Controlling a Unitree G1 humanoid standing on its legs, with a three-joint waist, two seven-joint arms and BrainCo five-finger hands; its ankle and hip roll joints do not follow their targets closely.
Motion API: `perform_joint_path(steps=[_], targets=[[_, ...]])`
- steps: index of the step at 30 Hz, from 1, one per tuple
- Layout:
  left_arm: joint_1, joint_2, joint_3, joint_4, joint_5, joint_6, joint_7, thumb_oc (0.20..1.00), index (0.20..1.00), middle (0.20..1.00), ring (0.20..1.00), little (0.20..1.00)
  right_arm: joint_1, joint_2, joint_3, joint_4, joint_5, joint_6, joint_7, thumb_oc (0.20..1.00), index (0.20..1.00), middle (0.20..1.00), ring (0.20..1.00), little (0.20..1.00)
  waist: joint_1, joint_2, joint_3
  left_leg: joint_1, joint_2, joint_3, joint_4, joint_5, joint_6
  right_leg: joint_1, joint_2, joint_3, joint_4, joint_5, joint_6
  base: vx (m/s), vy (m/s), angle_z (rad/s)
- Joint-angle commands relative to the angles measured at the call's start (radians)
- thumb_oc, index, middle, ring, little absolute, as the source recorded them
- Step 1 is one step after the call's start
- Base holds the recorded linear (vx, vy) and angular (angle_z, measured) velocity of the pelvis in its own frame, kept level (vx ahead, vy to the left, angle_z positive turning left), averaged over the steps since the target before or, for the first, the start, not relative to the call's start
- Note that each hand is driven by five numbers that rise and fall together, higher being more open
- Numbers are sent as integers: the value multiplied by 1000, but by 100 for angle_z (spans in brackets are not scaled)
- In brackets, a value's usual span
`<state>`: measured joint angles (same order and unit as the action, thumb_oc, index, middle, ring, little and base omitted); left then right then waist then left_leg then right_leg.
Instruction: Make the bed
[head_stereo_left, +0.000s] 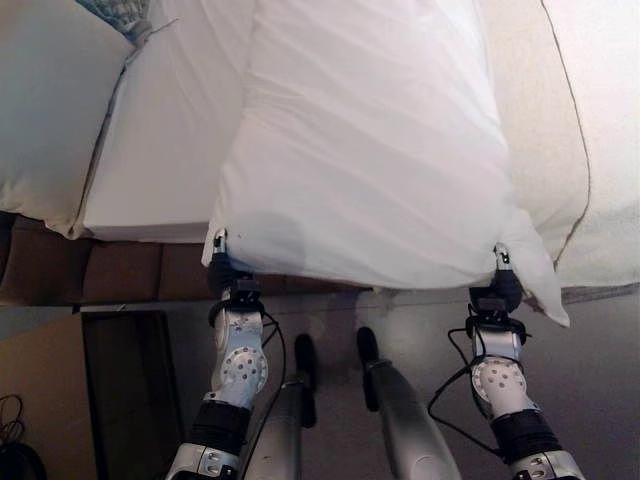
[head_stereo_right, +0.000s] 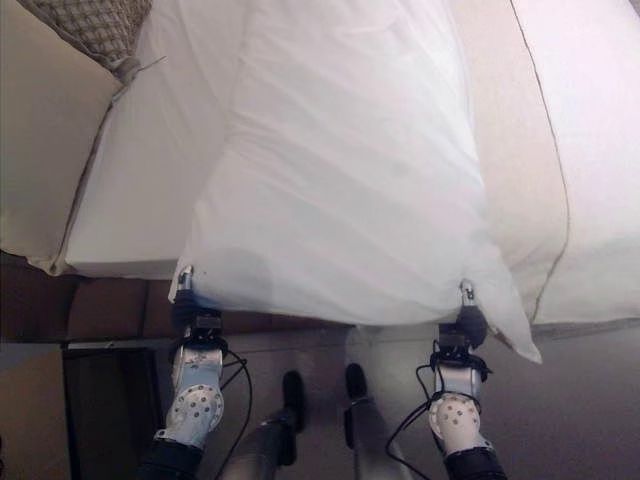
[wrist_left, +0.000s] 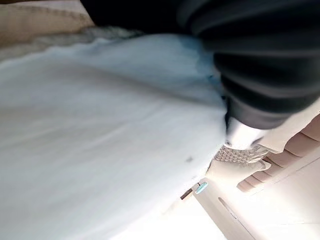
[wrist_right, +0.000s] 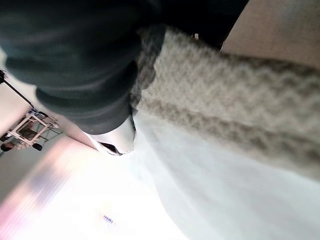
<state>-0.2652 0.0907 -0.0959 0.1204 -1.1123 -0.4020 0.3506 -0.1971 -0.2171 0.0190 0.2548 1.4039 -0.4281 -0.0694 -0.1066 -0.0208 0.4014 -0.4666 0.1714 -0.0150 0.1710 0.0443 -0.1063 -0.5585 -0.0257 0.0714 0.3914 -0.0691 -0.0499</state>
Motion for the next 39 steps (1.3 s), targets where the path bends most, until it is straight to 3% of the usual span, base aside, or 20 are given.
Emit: perform_joint_path(steps=[1,5,6,7,9,10,11,12,13,14,16,17,22,25,29,35,38,39], targets=[[-2,60,75,-98,84,-93,1,200,200,200,200,200,47,-60,-52,-30,-19,-67,8,200,200,200,200,200,-4,31,-68,62,24,9,-211,161,-13,74,51,52,-154,45,130,79,350,-10],[-31,102,56,-93,98,-90,3,200,200,200,200,200,6,-68,-57,-28,-35,-71,-8,200,200,200,200,200,5,33,-64,35,-36,10,-126,86,-3,65,-9,80,-172,91,180,25,454,-28],[-38,105,50,-87,95,-85,-1,200,200,200,200,200,-3,-75,-59,-22,-41,-60,-9,200,200,200,200,200,4,29,-60,12,-71,20,-39,32,16,83,-52,93,-189,106,202,78,770,-7],[-36,116,29,-75,94,-72,-9,200,200,200,200,200,-17,-86,-47,-6,-63,-29,-13,200,200,200,200,200,8,28,-61,0,-124,54,34,-25,43,108,-122,110,-227,158,232,78,619,2],[-37,124,22,-72,95,-67,-11,200,200,200,200,200,-22,-89,-40,-3,-77,-18,-14,200,200,200,200,200,9,24,-62,5,-134,66,25,-33,51,98,-128,111,-247,191,234,55,389,-9],[-35,132,21,-66,98,-65,-6,200,200,200,200,200,-31,-88,-33,12,-82,-6,-7,200,200,200,200,200,19,20,-61,17,-134,84,19,-40,55,95,-141,55,-272,204,227,32,354,-39],[-45,133,13,-55,90,-64,3,200,200,200,200,200,-41,-85,-14,48,-87,10,-14,200,200,200,200,200,21,21,-66,26,-143,97,-8,-29,60,95,-105,23,-274,178,207,24,237,-47],[-46,132,13,-54,89,-64,2,200,200,200,200,200,-42,-86,-14,49,-86,10,-14,200,200,200,200,200,20,21,-66,27,-143,96,-10,-29,59,92,-105,23,-268,174,207,-7,145,-55],[-65,127,4,-27,83,-62,8,200,200,200,200,200,-39,-91,-9,69,-78,12,-7,200,200,200,200,200,-1,22,-67,36,-164,87,-27,-18,60,86,-33,84,-236,151,191,-13,129,-34],[-81,109,11,-10,75,-57,24,200,200,200,200,200,-62,-100,0,63,-82,18,-16,200,200,200,200,200,-1,33,-65,36,-179,84,-42,-8,54,72,-37,75,-239,129,173,-16,133,-7],[-95,102,10,9,61,-53,25,200,200,200,200,200,-64,-101,-1,72,-84,19,-19,200,200,200,200,200,0,38,-67,33,-180,77,-44,-3,53,72,-34,95,-227,122,168,-5,58,30],[-114,98,12,16,53,-61,35,200,200,200,200,200,-104,-102,6,93,-96,19,-28,200,200,200,200,200,12,39,-69,37,-175,80,-39,-9,50,79,-54,69,-232,122,175,-16,-1,24],[-194,136,33,-39,67,-58,47,200,200,200,200,200,-189,-139,34,8,-123,15,-50,200,200,200,200,200,24,47,-87,16,-164,89,-44,14,40,66,-49,63,-249,143,186,-18,-47,-6],[-162,136,83,-51,92,-71,81,200,200,200,200,200,-134,-132,28,-125,-157,13,-19,200,200,200,200,200,19,44,-91,-2,-161,86,-37,14,42,54,-51,58,-248,142,187,-5,-15,0],[-122,132,118,-42,126,-75,105,200,200,200,200,200,-68,-134,4,-125,-163,39,47,200,200,200,200,200,17,46,-80,-17,-169,89,-36,16,39,43,-57,56,-249,148,192,-6,10,0],[43,64,159,29,103,-52,91,200,200,200,200,200,47,-130,-19,104,-194,130,155,200,200,200,200,200,17,40,-45,-35,-176,87,-34,20,44,46,-74,52,-272,171,201,-17,40,4],[108,24,159,233,124,6,78,200,200,200,200,200,62,-126,-16,366,-315,188,168,200,200,200,200,200,19,35,-20,-35,-178,95,-25,15,46,56,-81,52,-278,175,202,-23,29,5],[107,24,160,234,123,6,77,200,200,200,200,200,60,-126,-16,367,-315,188,169,200,200,200,200,200,20,35,-22,-38,-178,96,-26,18,46,53,-81,52,-280,178,202,-21,21,10]])
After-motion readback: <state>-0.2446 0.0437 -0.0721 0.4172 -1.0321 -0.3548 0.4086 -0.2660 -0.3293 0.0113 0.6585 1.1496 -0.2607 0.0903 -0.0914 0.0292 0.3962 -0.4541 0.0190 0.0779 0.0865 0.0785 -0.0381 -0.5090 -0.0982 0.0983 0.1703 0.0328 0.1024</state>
